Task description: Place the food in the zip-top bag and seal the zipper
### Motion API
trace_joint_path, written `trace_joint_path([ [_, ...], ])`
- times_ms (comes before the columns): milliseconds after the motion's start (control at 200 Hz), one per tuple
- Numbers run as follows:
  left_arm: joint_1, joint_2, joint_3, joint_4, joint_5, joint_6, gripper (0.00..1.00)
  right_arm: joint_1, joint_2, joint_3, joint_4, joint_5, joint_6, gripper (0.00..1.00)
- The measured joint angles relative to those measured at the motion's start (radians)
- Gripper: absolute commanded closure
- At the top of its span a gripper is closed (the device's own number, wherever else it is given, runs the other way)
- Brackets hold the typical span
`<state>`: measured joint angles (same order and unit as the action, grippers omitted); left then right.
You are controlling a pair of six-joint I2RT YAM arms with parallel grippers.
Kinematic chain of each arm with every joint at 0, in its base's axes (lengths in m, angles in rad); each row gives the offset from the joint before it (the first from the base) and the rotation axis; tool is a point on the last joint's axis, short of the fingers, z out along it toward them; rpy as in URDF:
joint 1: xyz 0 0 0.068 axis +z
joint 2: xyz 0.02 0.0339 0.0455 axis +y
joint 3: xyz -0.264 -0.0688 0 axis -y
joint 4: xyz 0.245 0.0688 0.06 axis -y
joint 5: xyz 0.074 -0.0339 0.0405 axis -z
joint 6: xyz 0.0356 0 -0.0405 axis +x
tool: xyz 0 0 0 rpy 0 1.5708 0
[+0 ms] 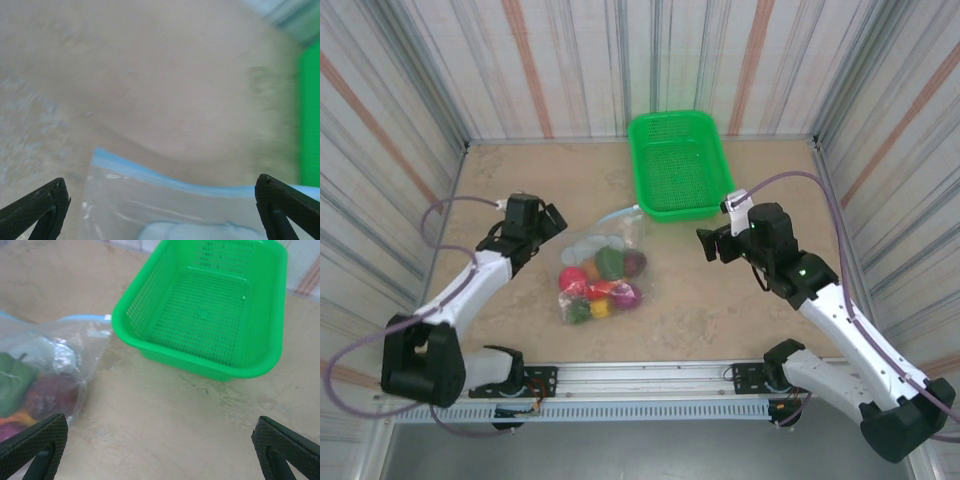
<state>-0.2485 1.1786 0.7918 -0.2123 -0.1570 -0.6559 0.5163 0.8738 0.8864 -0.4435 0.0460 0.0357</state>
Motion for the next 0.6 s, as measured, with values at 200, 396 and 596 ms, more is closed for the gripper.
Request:
trace_joint_path([
  [200,-0.050,-0.264,0.037,0.008,0.093,0.203,0.01,0.000,-0.112,0.026,-0.043,-0.067,0.003,0.01],
  [396,-0.091,-0.370,-0.006,0.028,0.169,0.423,0.01,-0.034,-0.184,-0.095,0.006,-0.211,0.064,0.01],
  [596,-0.091,-0.372,-0.174,0.159,0.121,0.609,0.01,-0.058,-0.113,-0.174,0.070,-0.164,0.069,0.01],
])
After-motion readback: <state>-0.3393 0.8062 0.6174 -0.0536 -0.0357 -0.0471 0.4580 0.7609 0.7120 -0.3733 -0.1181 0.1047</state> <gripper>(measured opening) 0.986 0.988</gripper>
